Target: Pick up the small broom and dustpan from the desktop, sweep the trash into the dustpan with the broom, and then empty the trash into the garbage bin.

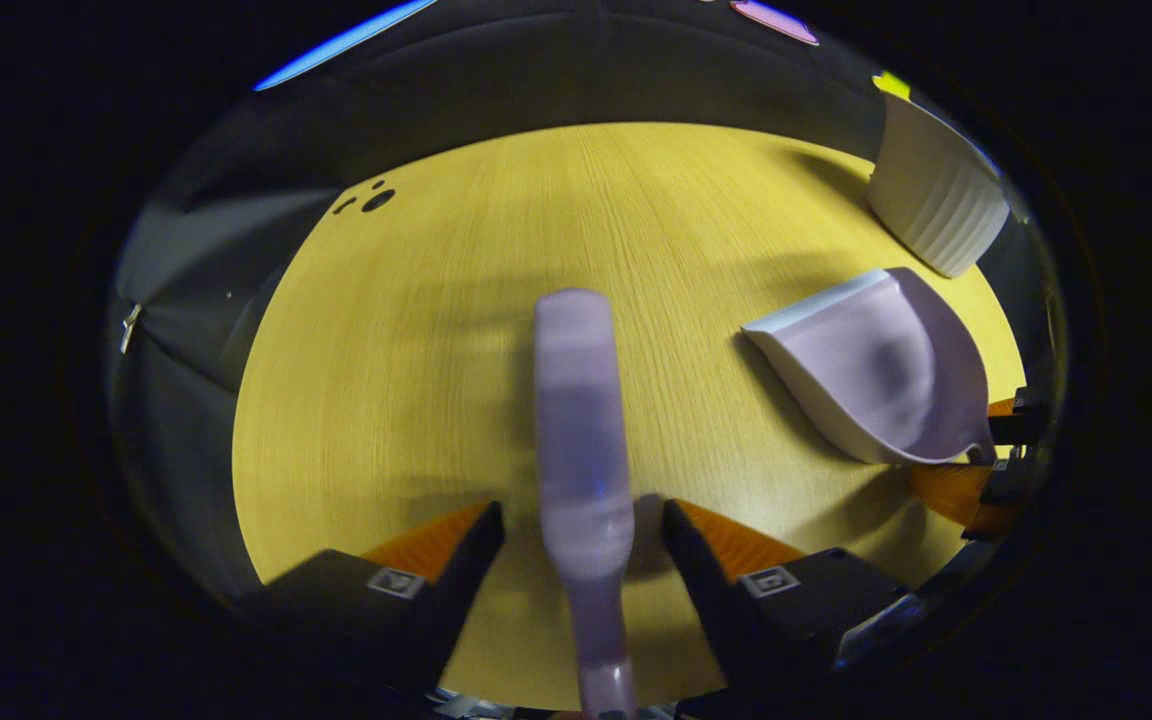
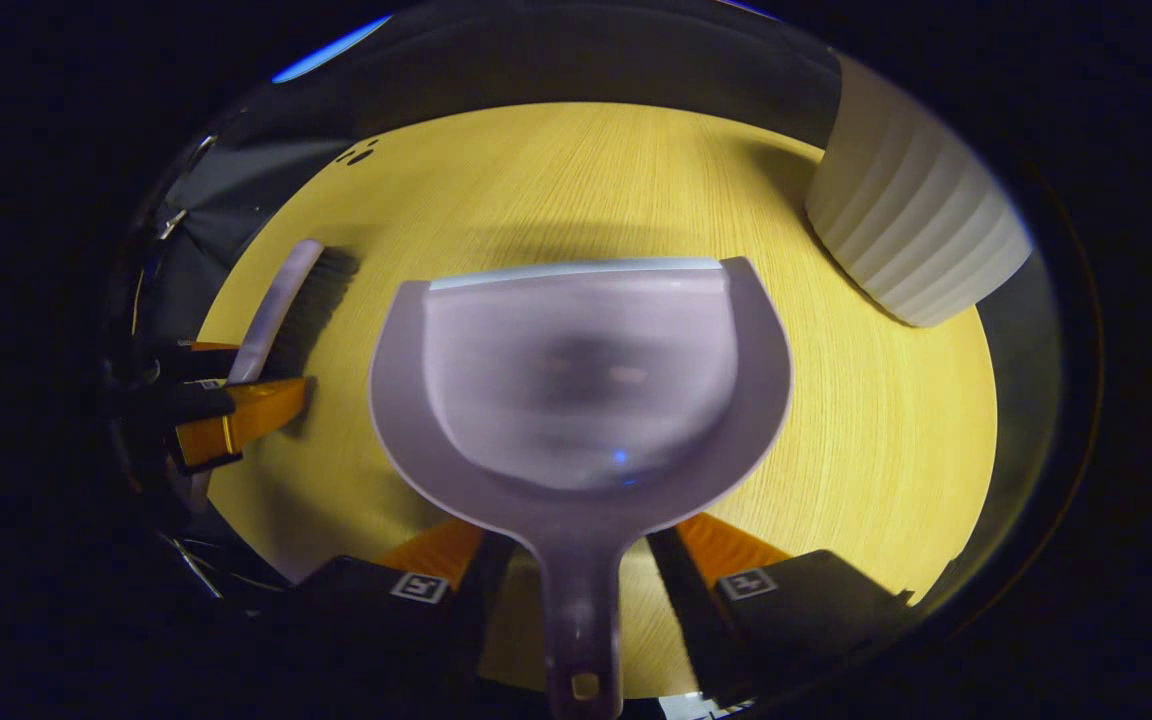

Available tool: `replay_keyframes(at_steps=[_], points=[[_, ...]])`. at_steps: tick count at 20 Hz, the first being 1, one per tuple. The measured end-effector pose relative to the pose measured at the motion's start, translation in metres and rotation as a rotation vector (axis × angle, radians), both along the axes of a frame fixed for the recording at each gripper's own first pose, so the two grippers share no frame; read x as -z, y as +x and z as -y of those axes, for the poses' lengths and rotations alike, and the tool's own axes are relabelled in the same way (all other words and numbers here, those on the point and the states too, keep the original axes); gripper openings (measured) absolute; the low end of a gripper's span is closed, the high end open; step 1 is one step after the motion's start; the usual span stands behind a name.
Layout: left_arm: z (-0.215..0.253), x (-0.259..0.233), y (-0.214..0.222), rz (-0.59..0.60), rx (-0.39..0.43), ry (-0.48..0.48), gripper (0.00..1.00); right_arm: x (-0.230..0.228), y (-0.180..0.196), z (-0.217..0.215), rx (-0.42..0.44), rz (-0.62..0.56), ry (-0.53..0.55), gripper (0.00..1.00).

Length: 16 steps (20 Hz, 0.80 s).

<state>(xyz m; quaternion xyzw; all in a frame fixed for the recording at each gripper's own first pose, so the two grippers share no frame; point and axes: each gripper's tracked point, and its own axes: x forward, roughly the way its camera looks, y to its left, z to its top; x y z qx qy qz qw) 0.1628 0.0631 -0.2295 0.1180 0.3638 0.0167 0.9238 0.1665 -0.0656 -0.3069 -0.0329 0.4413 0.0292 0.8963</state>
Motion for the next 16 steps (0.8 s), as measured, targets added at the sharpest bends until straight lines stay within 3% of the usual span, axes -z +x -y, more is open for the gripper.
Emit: replay_keyframes(at_steps=[1, 6, 11, 16], points=[[0.001, -0.007, -0.004, 0.025, -0.001, -0.013, 0.97, -0.002, -0.002, 0.0, 0.003, 0.01, 0.008, 1.0], [0.016, -0.068, -0.032, 0.259, 0.034, -0.121, 0.96, -0.048, -0.017, 0.001, 0.016, 0.162, 0.011, 1.0], [0.026, -0.143, -0.09, 0.558, 0.084, -0.168, 0.97, -0.133, -0.034, 0.002, 0.043, 0.451, 0.016, 1.0], [0.041, -0.192, -0.17, 0.785, 0.107, -0.182, 0.97, -0.209, -0.082, -0.015, 0.03, 0.707, 0.086, 0.99]])
